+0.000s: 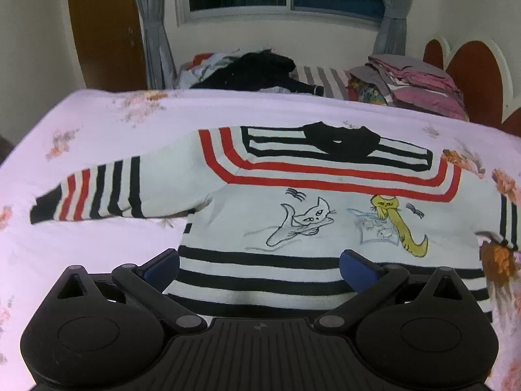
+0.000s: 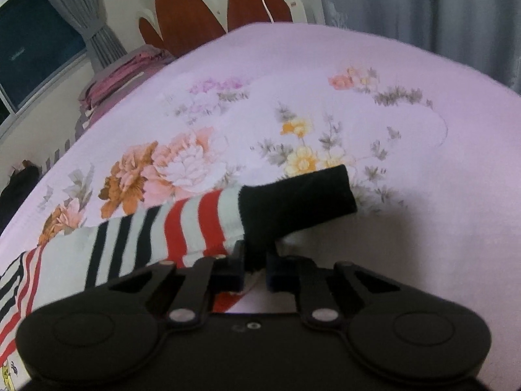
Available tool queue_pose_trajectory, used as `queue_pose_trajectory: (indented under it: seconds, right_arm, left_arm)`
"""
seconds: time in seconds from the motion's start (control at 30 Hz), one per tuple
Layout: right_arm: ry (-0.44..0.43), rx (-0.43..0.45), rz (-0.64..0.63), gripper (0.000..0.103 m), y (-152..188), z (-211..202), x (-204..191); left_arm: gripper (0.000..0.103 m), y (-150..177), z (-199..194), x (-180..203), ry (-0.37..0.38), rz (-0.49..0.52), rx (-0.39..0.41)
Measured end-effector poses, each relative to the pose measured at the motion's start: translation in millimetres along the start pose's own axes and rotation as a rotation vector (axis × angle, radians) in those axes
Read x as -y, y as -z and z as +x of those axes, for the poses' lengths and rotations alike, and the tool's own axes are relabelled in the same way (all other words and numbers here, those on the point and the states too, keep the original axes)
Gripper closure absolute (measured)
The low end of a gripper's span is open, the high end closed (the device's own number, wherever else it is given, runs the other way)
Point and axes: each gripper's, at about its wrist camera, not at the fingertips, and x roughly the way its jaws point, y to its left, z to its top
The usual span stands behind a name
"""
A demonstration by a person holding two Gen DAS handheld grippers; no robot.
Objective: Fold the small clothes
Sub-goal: 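Move the right gripper to the black sleeve cuff and grasp it, then carry the sleeve across the sweater body with the right gripper and release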
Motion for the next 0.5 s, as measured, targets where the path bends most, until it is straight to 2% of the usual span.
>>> queue_pose_trajectory:
  seconds: [0.1, 0.27, 0.37, 0.5]
  right_arm:
    - [-0.013, 0.062, -0.058, 0.094, -2.4, -16.9, -20.8]
    - [-0.113, 0.141, -0.175, 0.094, -0.6, -51.3, -82.3]
    - [-0.203, 0.159, -0.242, 0.094, 9.8, -70.9, -132.4]
    - [-0.331, 0.137, -0.359, 0.094, 42.8, -84.1, -208.5]
  left_arm:
    - [0.000, -6.2, 6.8, -9.1, 0.027, -0.028, 0.012]
    - [0.000, -18.6, 25.1, -22.1, 0.067, -0.043, 0.058]
    - [0.000, -28.1, 43.4, -28.5, 0.092, -0.048, 0.019]
    - [0.000, -39.1, 64.4, -40.8, 0.152, -0.102, -0.044]
